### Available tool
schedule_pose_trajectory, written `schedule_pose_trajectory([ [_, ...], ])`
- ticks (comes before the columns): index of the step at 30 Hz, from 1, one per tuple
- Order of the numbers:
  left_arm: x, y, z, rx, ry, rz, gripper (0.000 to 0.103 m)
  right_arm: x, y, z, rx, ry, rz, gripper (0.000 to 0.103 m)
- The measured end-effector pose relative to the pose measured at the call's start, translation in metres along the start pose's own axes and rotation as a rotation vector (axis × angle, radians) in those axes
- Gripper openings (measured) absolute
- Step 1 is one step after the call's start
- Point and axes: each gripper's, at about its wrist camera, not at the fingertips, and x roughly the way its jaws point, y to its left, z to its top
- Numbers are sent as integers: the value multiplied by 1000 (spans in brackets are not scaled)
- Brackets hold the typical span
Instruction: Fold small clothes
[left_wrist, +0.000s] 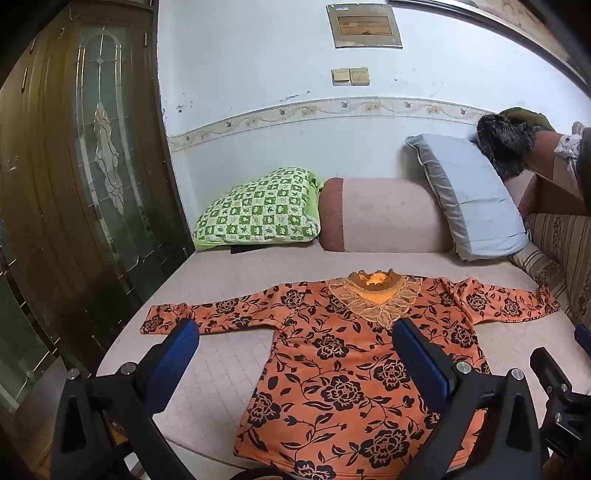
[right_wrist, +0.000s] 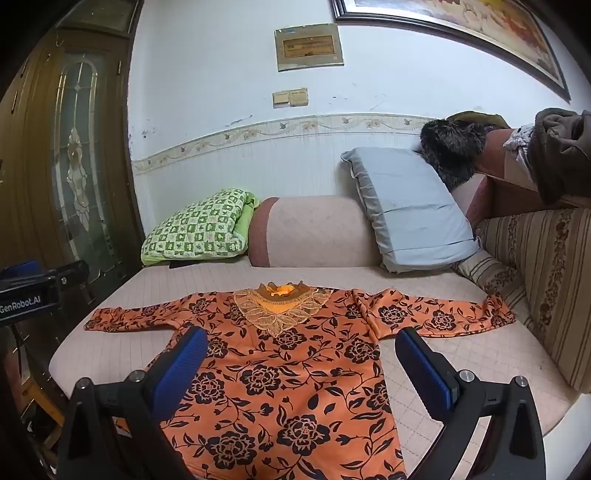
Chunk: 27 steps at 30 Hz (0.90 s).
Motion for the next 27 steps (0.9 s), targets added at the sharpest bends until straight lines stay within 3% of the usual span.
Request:
schedule_pose_trajectory([
  [27, 2, -2, -7, 32, 6, 17, 103, 3, -8, -3, 32, 21, -1, 103],
])
